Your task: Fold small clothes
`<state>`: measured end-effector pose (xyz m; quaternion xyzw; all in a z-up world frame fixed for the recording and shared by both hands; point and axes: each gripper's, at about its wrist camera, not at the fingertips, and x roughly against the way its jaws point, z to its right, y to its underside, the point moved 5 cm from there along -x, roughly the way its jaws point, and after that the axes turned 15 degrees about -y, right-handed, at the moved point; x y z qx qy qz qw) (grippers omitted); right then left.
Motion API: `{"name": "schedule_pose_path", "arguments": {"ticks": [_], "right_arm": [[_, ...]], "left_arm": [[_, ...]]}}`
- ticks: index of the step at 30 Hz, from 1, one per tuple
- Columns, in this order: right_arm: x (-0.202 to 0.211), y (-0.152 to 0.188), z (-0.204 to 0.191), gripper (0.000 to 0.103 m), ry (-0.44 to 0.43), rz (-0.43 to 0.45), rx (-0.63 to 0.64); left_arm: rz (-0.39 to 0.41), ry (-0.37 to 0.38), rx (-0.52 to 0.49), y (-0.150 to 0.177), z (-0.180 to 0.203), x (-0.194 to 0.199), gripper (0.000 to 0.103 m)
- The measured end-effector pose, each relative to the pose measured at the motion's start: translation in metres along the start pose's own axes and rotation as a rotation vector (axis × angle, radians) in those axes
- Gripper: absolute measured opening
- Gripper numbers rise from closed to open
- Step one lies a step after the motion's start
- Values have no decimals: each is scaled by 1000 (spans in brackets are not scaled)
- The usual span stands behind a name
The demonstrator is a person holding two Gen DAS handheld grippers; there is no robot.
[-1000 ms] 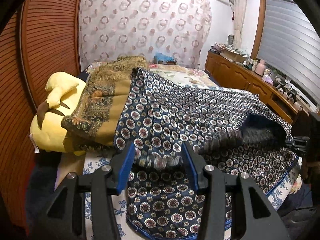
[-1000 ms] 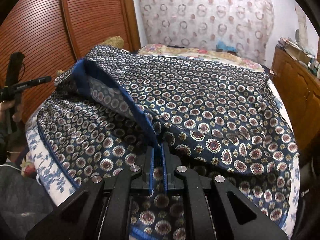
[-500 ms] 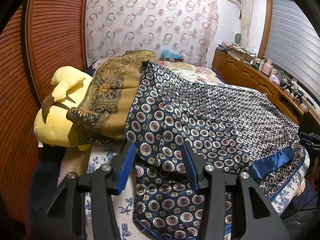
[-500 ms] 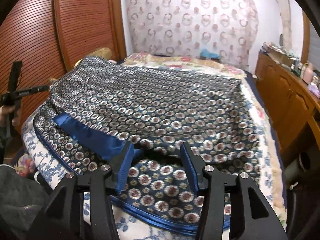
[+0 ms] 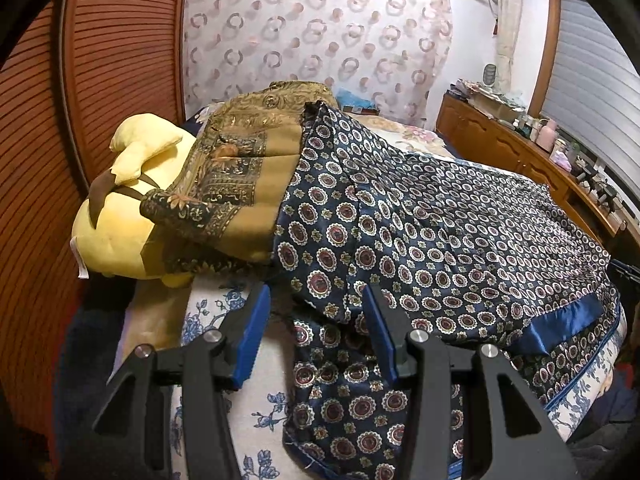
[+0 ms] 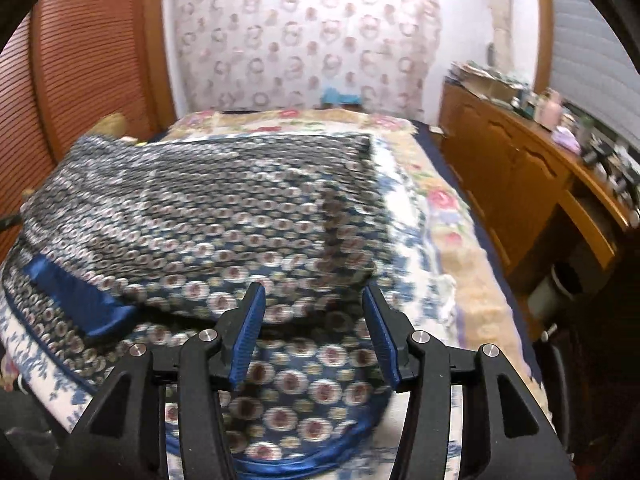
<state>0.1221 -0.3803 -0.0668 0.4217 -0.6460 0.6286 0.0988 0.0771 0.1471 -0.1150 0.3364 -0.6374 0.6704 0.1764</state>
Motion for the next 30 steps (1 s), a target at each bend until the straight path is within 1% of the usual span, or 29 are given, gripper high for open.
{"name": "schedule_pose_path", "arguments": {"ticks": [4,6,11,12,14,16,19,22,24,26,27,30], "right_arm": [[-3,-6,19,51,-3,8,-52],[-5,-9,22,51,-7,8,-66],[-25,-12,28,50,-35,-37,-86],[-28,-11,27,33,-42,-43,-77],[-32,-10,19,7,-87,-62,-50],[-28,-10,12,3,-117,-56,-30],[-9,-11,5,1,-155,-6,-40],[12,-11,4,1,-126,44,-43],[19,-9,6,0,-118,47,-46],[19,-5,11,0,-103,34,-55],[19,-4,12,0,-103,30,-59],[12,-3,17,1,-88,14,-67]], "left_arm": [[-11,1,8,-1,-1,-7,47],[-9,7,10,-2,-1,-10,47],[-21,6,14,-4,-3,-18,46],[-23,9,15,-5,-4,-19,46],[-32,16,20,-4,-6,-21,46],[-34,19,24,-4,-7,-23,46],[-31,23,29,-4,-8,-23,45],[-19,38,27,-5,-6,-21,37],[-8,50,19,-6,-4,-19,21],[6,50,12,-8,-2,-17,13],[14,50,10,-8,0,-15,10],[14,41,5,-8,1,-16,10]]}}
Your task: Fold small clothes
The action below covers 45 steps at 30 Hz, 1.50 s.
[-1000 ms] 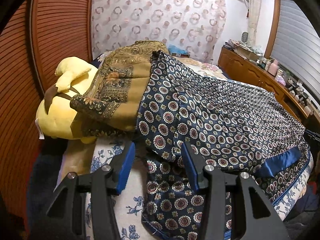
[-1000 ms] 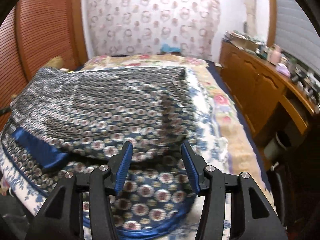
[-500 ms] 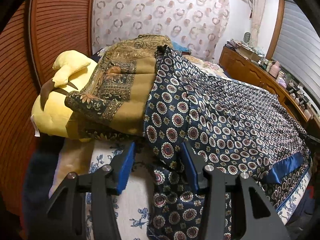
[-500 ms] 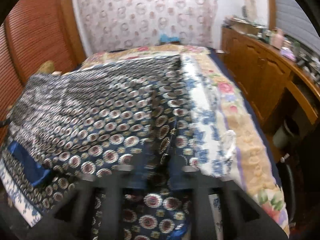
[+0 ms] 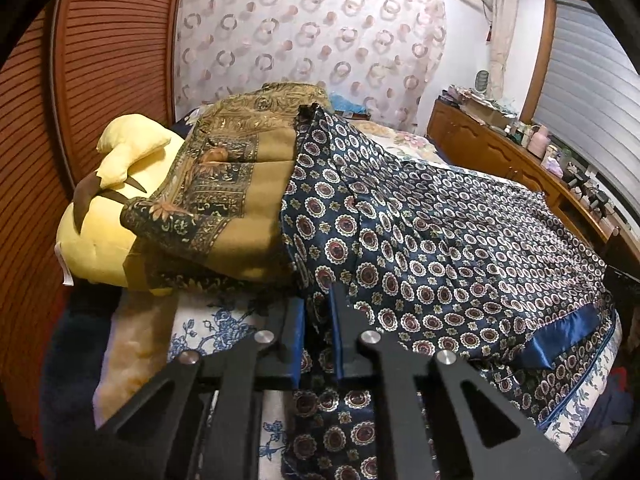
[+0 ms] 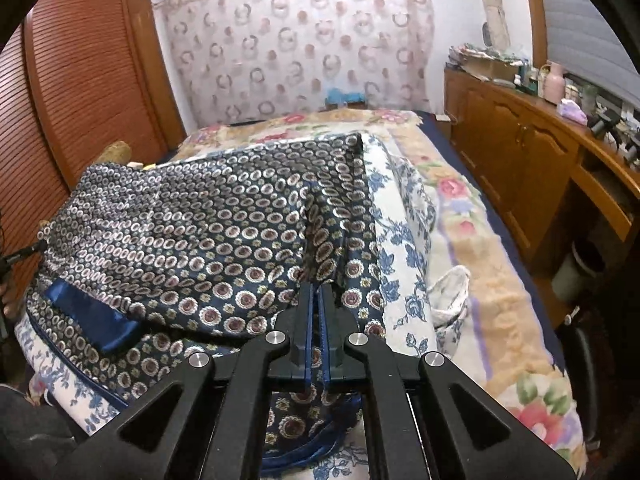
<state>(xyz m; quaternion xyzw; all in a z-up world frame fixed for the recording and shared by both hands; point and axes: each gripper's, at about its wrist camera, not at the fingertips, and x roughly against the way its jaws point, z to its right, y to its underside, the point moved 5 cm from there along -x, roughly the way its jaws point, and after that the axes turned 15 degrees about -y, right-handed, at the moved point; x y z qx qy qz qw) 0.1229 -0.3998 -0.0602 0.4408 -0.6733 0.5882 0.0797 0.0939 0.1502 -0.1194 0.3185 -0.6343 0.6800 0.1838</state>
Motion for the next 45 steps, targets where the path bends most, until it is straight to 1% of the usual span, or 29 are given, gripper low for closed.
{"name": "schedule_pose_path", "arguments": {"ticks": [3,4,5,6,7,8,11,13,14,15,16,18,20,22,25,26,30,32,34,36,37,38,39,40,43,45], "right_arm": [[-3,-7,2,1,22,12,15],[-5,-8,1,5,39,15,26],[-5,-10,1,21,53,19,30],[-5,-12,2,42,64,25,29],[-6,-15,3,49,63,35,26],[-9,-18,3,52,58,33,28],[-22,-23,10,52,76,5,25],[-33,-22,15,51,54,-30,5],[-38,-21,15,37,44,-43,5],[-42,-20,15,16,33,-57,10],[-46,-18,12,7,18,-71,30],[-42,-17,7,0,-4,-48,52],[-34,-16,5,0,-17,-26,40],[-21,-18,4,0,-26,15,33],[-2,-18,5,0,-54,43,9],[2,-18,6,0,-51,45,10],[9,-4,6,0,-33,5,11],[5,3,8,0,6,-32,32],[3,3,12,5,38,-42,39],[3,1,12,16,44,-33,43],[4,-3,11,20,45,-18,45],[4,-6,13,31,48,-10,48],[5,-10,11,48,61,1,56],[6,-10,9,53,68,9,62],[6,-15,-4,56,83,24,107],[3,-16,-15,57,91,22,140]], "left_arm": [[-3,-4,-4,-1,-1,-1,10],[-1,-5,-5,-1,-1,0,9],[1,-6,-5,-1,-1,0,9],[3,-7,-7,-2,-1,0,8],[3,-7,-8,-2,0,1,7],[4,-8,-10,-2,0,1,6],[12,-3,-15,-2,2,2,1],[21,10,-19,-2,4,4,0],[29,14,-22,-3,5,6,0],[37,18,-24,-3,6,9,0],[42,24,-25,-3,7,11,0],[53,26,-23,-4,6,16,0],[57,35,-14,-4,4,22,0],[65,50,-5,-4,3,28,0],[69,59,-10,0,3,39,0],[69,62,-13,1,3,41,0],[49,65,-22,16,3,47,0],[30,60,-27,24,2,45,0],[8,53,-38,30,3,42,0],[-8,37,-47,34,4,39,0],[-9,33,-47,36,4,39,0],[-11,30,-46,36,4,38,0],[-8,29,-43,35,4,39,0],[-4,29,-43,36,5,41,0],[3,23,-46,34,7,45,0],[7,8,-56,34,7,46,4]]}}
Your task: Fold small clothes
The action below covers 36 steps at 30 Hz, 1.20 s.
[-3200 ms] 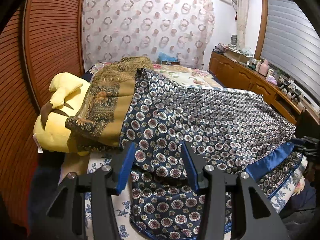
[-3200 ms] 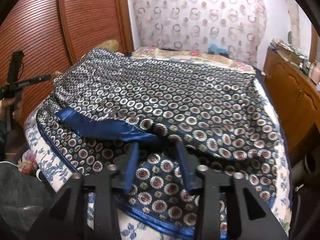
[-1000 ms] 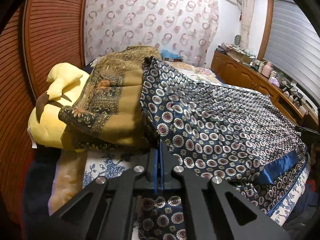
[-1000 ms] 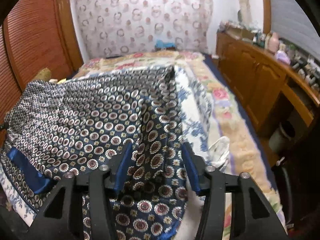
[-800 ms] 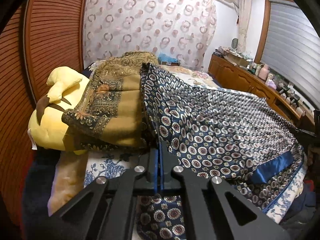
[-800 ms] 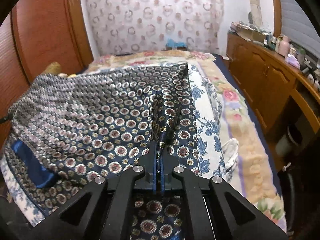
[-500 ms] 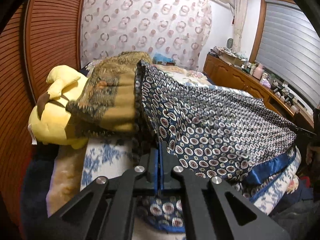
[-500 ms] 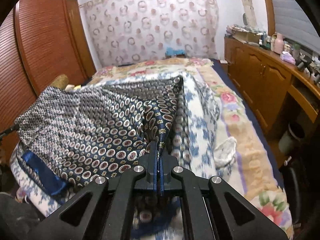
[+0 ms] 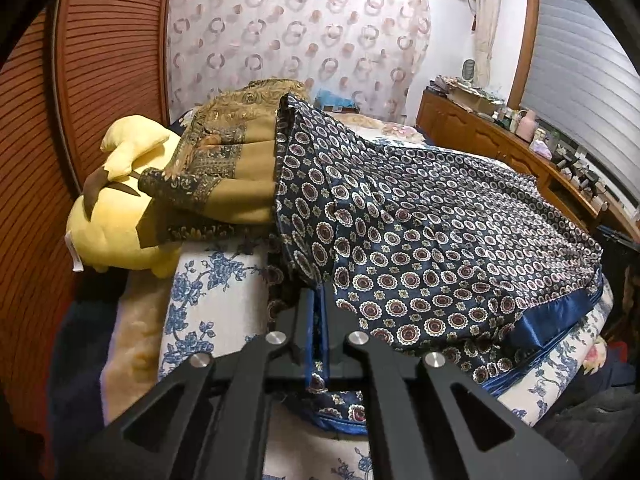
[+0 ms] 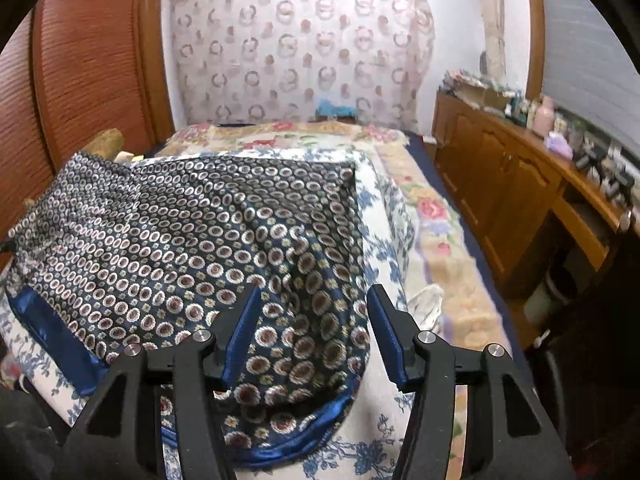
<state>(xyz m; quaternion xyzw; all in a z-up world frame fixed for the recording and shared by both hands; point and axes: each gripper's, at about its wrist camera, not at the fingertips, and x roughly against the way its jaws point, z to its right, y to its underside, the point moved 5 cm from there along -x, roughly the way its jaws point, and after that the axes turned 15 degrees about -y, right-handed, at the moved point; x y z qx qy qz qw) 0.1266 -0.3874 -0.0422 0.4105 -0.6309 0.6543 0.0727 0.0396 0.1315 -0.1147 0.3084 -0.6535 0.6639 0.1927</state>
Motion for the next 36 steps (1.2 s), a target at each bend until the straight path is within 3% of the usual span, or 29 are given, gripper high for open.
{"name": "schedule_pose_path", "arguments": {"ticks": [4,6,8,20,36], "right_arm": [[-10,4,-24,58,-42,-12,35],[-17,6,-33,58,-62,-24,44],[-29,8,-44,59,-83,-45,61],[-67,32,-77,59,-135,-146,104],[-70,35,-75,74,-129,-161,84]], "left_arm": [[2,-6,-5,1,1,0,14],[-6,0,-7,1,1,-3,33],[-27,-14,-25,4,2,-9,37],[-93,-44,-37,22,2,-24,49],[-91,-62,-19,22,1,-27,50]]}}
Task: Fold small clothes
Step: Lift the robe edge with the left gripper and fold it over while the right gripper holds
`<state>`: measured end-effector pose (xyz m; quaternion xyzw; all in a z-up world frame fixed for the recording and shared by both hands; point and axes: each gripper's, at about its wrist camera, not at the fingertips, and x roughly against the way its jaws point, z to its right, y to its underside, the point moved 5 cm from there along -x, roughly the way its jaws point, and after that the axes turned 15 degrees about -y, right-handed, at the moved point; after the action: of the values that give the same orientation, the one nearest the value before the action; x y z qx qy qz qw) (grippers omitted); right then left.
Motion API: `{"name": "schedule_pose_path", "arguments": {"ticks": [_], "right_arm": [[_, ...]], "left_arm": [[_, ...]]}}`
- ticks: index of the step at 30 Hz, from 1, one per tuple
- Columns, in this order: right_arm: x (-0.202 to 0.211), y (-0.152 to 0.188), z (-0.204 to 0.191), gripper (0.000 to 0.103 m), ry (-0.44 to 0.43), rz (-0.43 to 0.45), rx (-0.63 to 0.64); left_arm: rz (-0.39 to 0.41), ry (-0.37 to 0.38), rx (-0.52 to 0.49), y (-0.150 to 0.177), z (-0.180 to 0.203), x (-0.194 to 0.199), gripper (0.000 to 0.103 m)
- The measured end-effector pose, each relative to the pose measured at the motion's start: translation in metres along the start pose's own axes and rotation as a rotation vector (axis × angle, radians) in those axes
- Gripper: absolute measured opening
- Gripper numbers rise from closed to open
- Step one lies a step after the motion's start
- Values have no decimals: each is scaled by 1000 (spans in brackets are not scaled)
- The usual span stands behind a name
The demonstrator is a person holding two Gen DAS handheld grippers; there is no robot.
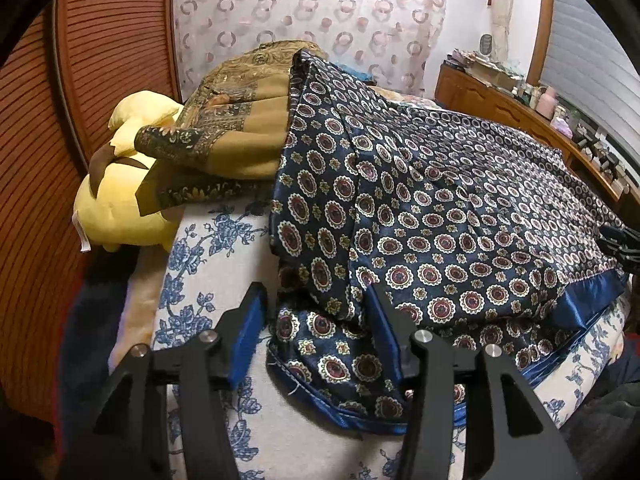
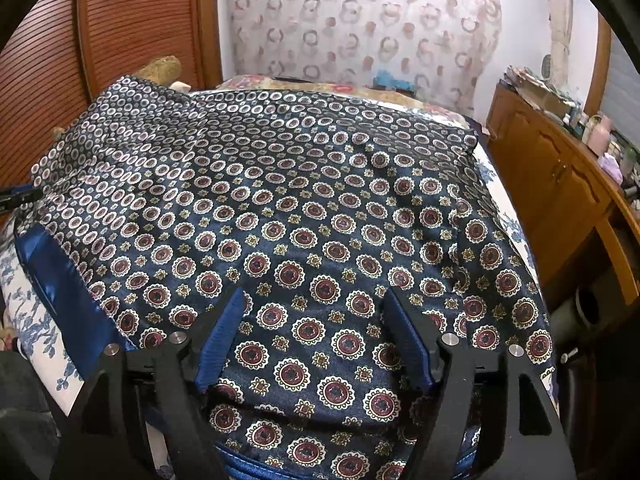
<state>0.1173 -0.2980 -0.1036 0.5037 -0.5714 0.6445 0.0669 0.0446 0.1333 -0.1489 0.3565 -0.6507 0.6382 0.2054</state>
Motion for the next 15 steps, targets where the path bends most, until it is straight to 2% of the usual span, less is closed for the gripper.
{"name": "schedule_pose_path", "arguments": {"ticks": [5,10,13,15], "right_arm": [[0,0,0,75,1,1,-1],[0,0,0,75,2,3,-1],[0,0,0,75,1,2,-1],[0,0,0,75,0,2,-1]], "left_arm": [[-5,49,15,0,2,3,50],[-3,45,9,-1,2,2,50],[1,48,8,-2,3,2,41],[0,68,11,-3,3,1,27]]}}
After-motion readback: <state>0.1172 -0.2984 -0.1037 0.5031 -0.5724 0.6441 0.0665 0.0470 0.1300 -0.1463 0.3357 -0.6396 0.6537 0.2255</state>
